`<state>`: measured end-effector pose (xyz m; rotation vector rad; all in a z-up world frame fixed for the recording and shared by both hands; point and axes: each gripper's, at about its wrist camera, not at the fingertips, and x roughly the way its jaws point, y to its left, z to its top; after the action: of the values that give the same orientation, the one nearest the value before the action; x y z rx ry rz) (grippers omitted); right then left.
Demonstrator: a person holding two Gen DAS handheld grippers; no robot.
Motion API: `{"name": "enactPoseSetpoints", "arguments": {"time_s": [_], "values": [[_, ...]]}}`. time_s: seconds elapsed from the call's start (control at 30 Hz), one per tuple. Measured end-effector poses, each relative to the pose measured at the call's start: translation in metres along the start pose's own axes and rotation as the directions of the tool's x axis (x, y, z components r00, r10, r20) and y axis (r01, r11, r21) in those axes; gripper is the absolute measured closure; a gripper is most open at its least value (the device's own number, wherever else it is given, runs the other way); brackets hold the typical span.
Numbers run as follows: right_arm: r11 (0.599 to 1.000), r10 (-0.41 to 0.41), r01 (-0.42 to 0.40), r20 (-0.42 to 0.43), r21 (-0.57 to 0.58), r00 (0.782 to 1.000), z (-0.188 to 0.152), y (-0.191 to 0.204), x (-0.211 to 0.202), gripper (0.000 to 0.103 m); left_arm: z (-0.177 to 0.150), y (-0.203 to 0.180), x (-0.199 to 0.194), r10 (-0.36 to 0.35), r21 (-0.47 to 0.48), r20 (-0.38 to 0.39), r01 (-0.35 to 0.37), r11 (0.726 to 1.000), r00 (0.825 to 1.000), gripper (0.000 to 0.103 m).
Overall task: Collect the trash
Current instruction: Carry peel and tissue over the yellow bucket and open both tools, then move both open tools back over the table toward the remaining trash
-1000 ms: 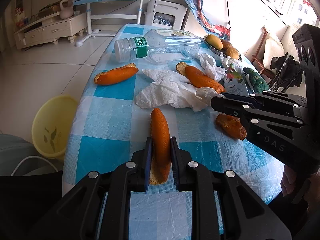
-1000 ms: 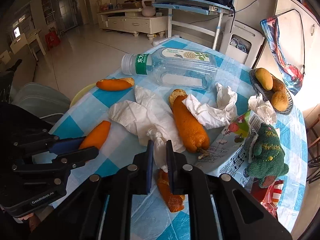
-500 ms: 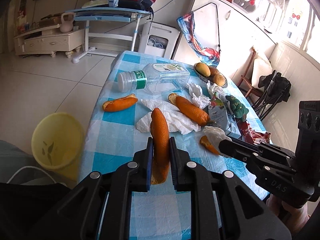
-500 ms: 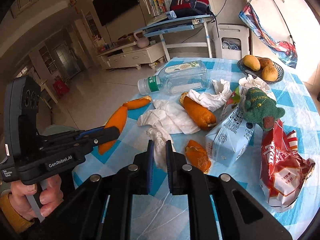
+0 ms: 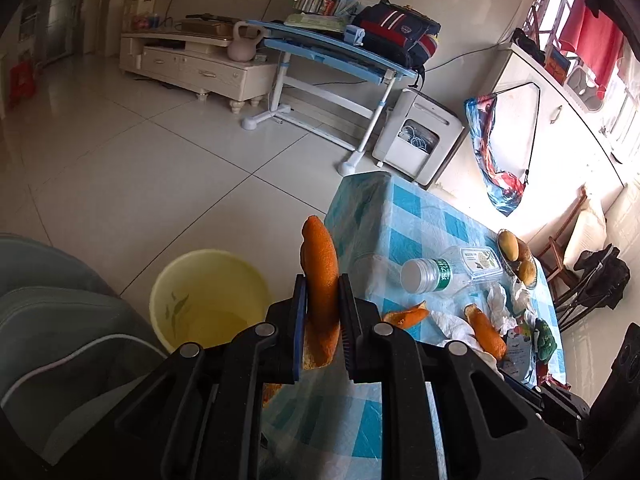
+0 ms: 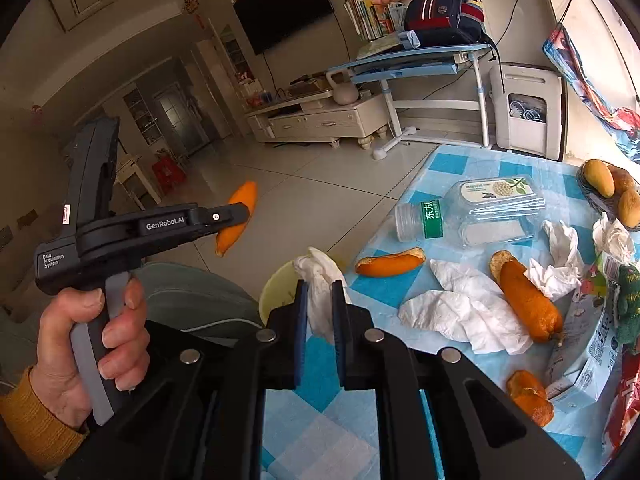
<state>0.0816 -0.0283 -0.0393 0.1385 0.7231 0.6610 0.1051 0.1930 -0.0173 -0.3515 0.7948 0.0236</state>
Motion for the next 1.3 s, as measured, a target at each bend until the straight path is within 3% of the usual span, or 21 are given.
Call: {"name": "enactPoseSetpoints", "arguments": {"time_s": [0.13, 0.3, 0.47, 0.6, 0.67, 0.73, 0.87, 1.07, 1.17, 1.3], "values": [[1.000, 0.025, -0.026, -0.071, -0.013, 0.997, 0.019, 0.017, 0.048, 0.090, 0.015, 0.034, 0.022, 0.034, -0.099, -0.049, -0.039, 0.994, 0.998, 0.088], [0.999, 0.011, -0.017, -0.177, -0.030, 0.984, 0.033, 0.033, 0.113, 0.090, 0.022, 0.069, 0.050, 0.029, -0.223, -0.127, -0.057, 0.973, 0.991, 0.088], [0.998, -0.030, 0.013, -0.264, -0.063, 0.964, 0.045, 0.042, 0.173, 0.090, 0.045, 0.090, 0.078, 0.056, -0.265, -0.180, -0.103, 0.959, 0.982, 0.087], [0.997, -0.053, 0.031, -0.304, -0.077, 0.951, 0.049, 0.043, 0.208, 0.090, 0.048, 0.119, 0.094, 0.061, -0.338, -0.224, -0.136, 0.931, 0.973, 0.087], [0.996, -0.073, 0.051, -0.326, -0.076, 0.942, 0.046, 0.041, 0.222, 0.087, 0.044, 0.133, 0.101, 0.042, -0.396, -0.257, -0.145, 0.907, 0.966, 0.086], [0.996, -0.084, 0.066, -0.352, -0.062, 0.932, 0.045, 0.039, 0.236, 0.076, 0.040, 0.141, 0.104, 0.030, -0.432, -0.267, -0.147, 0.890, 0.963, 0.081], [0.998, -0.067, 0.059, -0.335, -0.035, 0.940, 0.048, 0.036, 0.231, 0.073, 0.042, 0.141, 0.099, 0.059, -0.429, -0.237, -0.159, 0.889, 0.970, 0.061], [0.999, -0.040, 0.040, -0.255, -0.006, 0.966, 0.047, 0.037, 0.191, 0.062, 0.047, 0.129, 0.089, 0.091, -0.401, -0.195, -0.164, 0.901, 0.977, 0.049], [0.999, -0.051, 0.049, -0.182, -0.012, 0.982, 0.040, 0.035, 0.152, 0.055, 0.052, 0.112, 0.073, 0.155, -0.332, -0.127, -0.190, 0.924, 0.980, 0.037], [0.996, -0.086, 0.084, -0.088, -0.020, 0.992, 0.020, 0.029, 0.094, 0.049, 0.055, 0.078, 0.057, 0.211, -0.206, -0.037, -0.214, 0.955, 0.977, 0.029]]}}
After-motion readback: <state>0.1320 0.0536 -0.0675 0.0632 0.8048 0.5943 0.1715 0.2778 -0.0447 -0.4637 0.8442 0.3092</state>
